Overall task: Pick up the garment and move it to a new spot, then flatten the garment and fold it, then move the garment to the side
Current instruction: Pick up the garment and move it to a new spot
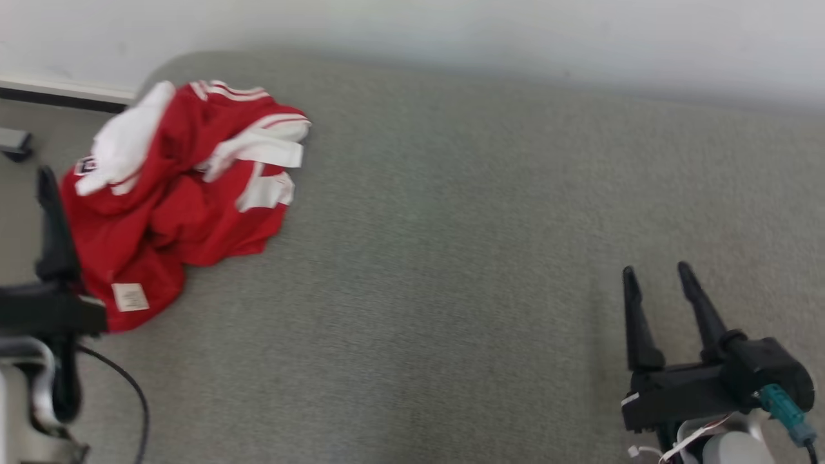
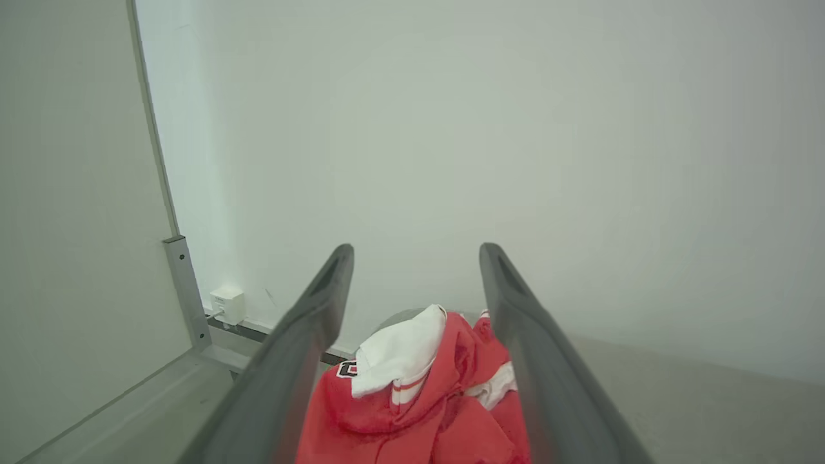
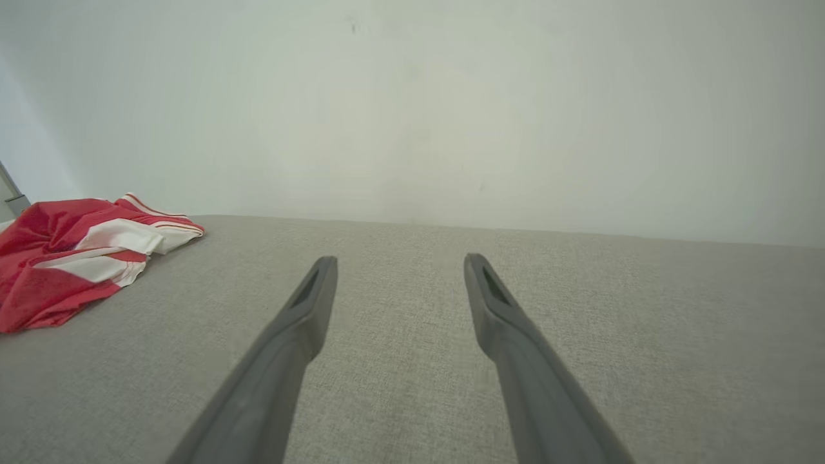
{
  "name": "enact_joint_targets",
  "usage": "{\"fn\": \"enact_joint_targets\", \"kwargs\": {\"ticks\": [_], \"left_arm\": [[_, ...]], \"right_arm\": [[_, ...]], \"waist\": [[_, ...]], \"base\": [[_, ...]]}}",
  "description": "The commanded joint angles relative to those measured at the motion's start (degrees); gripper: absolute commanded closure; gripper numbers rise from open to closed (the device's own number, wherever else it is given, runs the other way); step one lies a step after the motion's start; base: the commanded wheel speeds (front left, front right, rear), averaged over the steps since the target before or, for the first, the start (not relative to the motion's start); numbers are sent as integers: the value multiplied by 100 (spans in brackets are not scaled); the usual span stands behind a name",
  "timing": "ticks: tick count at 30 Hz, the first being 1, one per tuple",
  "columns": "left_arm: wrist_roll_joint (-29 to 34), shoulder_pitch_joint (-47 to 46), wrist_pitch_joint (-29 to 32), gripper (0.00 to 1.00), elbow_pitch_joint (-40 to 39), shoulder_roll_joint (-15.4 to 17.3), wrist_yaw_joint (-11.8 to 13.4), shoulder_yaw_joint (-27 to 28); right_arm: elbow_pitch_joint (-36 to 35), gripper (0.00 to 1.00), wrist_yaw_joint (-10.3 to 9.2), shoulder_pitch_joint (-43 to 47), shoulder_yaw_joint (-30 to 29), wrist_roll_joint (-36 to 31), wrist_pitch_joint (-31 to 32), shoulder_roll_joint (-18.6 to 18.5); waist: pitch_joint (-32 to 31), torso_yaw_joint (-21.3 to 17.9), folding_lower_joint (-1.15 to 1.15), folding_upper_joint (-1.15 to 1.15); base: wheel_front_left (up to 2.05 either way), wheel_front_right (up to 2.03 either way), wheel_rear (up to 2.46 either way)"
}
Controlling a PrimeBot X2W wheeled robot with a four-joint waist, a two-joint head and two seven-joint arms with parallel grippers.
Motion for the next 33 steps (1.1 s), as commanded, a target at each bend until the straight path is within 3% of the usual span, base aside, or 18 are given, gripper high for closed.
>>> {"fn": "enact_joint_targets", "kwargs": {"ticks": [1,14,33], "left_arm": [[-76,-319,32,0,102,138,-18,75],[-112,-1814,285,0,1270,1042,-139,179],[-198,-2693,899,0,3595,1733,-314,-300]], "right_arm": [[-108,0,-12,-99,-96,-99,8,-18],[-899,0,-12,-123,-659,-353,191,-13],[-1160,0,-12,-152,-714,-354,320,-14]], "waist": [[673,-678,-1,-1],[1363,-1403,-1,-1],[1586,-1674,-1,-1]], "base": [[0,0,0],[0,0,0],[0,0,0]]}}
